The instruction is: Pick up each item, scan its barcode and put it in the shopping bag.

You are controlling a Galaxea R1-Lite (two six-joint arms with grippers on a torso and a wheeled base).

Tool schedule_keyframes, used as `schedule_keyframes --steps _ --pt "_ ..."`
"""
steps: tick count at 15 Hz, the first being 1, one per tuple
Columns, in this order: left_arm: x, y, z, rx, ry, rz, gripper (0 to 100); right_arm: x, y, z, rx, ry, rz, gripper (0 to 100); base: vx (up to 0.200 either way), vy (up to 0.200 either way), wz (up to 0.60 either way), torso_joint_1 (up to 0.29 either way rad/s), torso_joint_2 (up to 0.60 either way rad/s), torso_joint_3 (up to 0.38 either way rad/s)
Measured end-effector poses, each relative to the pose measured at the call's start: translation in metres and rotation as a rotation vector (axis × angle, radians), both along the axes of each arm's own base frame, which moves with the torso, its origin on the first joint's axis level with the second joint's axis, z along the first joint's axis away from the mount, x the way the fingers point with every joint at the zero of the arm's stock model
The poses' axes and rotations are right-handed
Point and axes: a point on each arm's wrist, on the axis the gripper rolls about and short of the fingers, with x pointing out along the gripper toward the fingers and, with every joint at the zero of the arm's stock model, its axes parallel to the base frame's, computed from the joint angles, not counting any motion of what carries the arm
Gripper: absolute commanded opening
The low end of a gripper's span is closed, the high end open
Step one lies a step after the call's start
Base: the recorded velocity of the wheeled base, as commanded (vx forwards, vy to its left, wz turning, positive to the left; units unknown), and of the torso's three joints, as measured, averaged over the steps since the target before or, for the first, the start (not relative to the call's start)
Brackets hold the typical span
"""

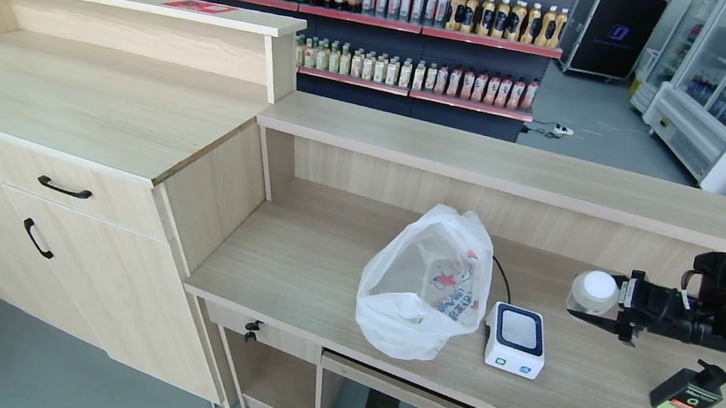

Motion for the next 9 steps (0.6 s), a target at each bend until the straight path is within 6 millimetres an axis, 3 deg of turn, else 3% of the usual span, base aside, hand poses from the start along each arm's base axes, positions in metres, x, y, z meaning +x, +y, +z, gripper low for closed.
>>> schedule_keyframes --steps 9 --pt "0.0 0.0 0.0 0.0 0.0 0.0 100 0.019 0.019 -0.01 0.006 0.005 0.061 0 0.0 0.0 0.0 0.0 0.0 0.0"
